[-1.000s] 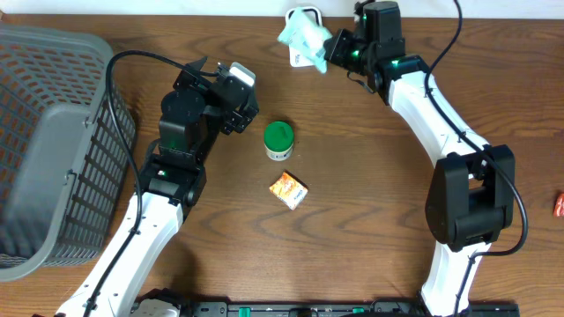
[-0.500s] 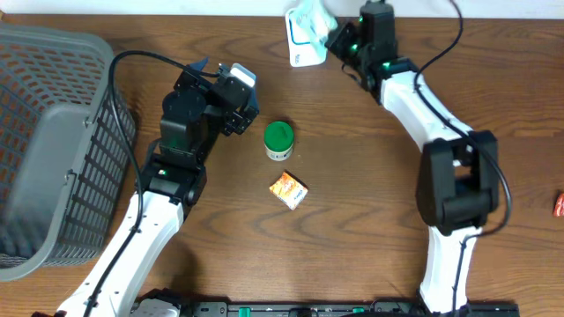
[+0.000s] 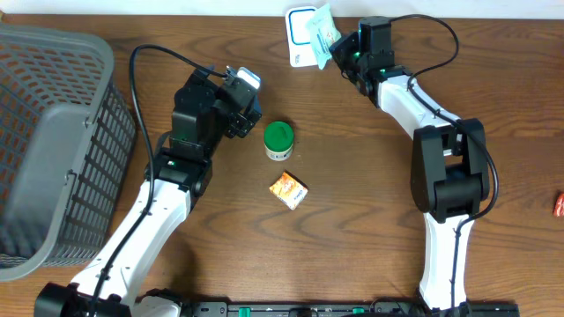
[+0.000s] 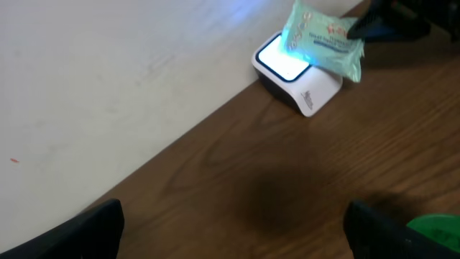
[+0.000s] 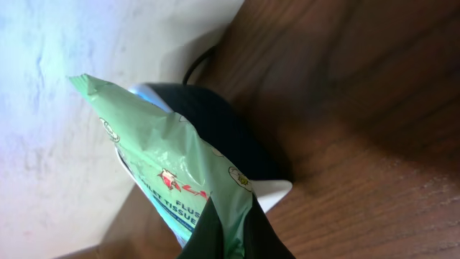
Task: Scan the item barcode
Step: 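Hold the wipes pack over the scanner window, turning it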
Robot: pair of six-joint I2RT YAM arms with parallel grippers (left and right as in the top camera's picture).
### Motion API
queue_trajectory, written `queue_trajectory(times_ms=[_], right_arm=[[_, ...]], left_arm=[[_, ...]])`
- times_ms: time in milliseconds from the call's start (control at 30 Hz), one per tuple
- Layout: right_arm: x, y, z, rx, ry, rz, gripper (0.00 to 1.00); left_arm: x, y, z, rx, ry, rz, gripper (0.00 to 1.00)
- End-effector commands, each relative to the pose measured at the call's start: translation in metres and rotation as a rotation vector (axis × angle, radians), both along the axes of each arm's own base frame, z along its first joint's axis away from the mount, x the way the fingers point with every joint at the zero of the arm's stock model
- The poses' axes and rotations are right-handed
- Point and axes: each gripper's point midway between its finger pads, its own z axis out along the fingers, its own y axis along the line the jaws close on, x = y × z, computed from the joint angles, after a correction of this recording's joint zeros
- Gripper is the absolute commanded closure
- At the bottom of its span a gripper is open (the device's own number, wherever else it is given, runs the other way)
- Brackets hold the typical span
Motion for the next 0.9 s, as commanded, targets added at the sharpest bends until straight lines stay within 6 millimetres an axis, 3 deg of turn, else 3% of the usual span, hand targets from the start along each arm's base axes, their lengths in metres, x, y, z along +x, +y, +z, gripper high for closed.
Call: queue_trajectory(times_ms=[0,233,567,767,867], right_arm=[[0.003,-0.001,-0.006,0.057,0.026,-0.034,0.99],[-0.007,0.023,-0.005,0.216,0.104,-0.002,0.99],[-0.014,0.023,-0.012,0.262,0.173,-0.012,0.98],[-0.027,0.056,0.027,0.438,0.142,0.236,0.99],[-0.04,0.06,0.05,0.525,0.142,0.364,0.99]], left_arm=[[0.003,0.003,0.002,0.007,-0.007,0.012,0.02],[0.003,0.003,0.002,0.007,-0.007,0.012,0.02],[0.003,0.003,0.002,0.007,-0.007,0.012,0.02],[0.003,0.004,0.002,0.03,-0.014,0.006,0.02],[0.003,0.004,0.002,0.052,-0.02,-0.003,0.02]])
